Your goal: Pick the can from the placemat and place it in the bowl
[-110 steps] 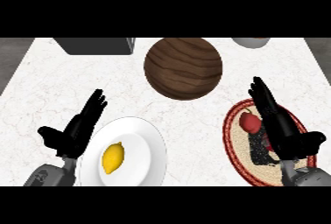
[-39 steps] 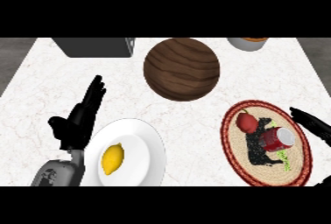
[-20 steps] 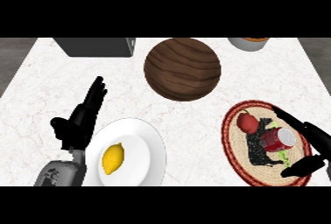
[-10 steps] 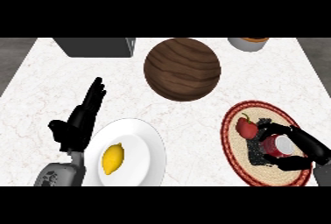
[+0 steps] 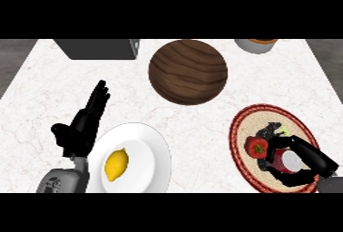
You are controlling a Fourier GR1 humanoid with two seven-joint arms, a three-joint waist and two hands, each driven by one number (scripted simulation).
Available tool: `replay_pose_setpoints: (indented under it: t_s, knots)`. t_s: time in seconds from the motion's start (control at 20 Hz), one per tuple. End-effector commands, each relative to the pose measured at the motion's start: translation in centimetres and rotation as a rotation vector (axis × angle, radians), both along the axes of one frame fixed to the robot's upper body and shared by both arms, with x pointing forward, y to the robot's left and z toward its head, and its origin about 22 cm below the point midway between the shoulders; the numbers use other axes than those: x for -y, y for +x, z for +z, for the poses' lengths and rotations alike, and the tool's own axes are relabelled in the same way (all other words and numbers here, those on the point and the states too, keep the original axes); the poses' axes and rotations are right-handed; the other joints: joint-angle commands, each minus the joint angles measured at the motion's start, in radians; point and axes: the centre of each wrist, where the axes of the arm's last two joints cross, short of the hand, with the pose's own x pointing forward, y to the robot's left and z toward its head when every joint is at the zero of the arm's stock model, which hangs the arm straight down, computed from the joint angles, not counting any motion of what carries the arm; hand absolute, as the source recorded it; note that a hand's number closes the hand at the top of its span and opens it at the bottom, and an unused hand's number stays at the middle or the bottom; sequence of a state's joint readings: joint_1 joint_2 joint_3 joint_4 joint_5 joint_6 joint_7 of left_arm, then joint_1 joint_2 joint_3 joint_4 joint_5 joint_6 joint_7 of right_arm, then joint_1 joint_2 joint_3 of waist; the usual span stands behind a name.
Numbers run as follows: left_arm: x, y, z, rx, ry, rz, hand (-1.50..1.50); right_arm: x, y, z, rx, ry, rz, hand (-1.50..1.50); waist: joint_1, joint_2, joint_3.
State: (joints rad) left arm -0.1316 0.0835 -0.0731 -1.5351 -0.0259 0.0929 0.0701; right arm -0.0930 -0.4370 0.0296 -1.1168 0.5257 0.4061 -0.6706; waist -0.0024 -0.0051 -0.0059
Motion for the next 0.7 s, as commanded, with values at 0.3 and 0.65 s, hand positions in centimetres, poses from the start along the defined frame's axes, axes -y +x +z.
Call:
replay_pose_setpoints:
  t_s: [0.3, 0.65]
  knots:
    - [0.7, 0.6, 0.6, 0.002, 0.005, -0.043, 0.00, -23.6, 0.9, 1.9, 0.083, 0.283, 0.085, 1.50, 0.046, 0.004, 0.007]
    - [1.1, 0.3, 0.2, 0.003, 0.004, -0.015, 0.00, -30.8, -2.0, 10.2, 0.375, 0.392, 0.038, 1.50, 0.015, -0.002, 0.005]
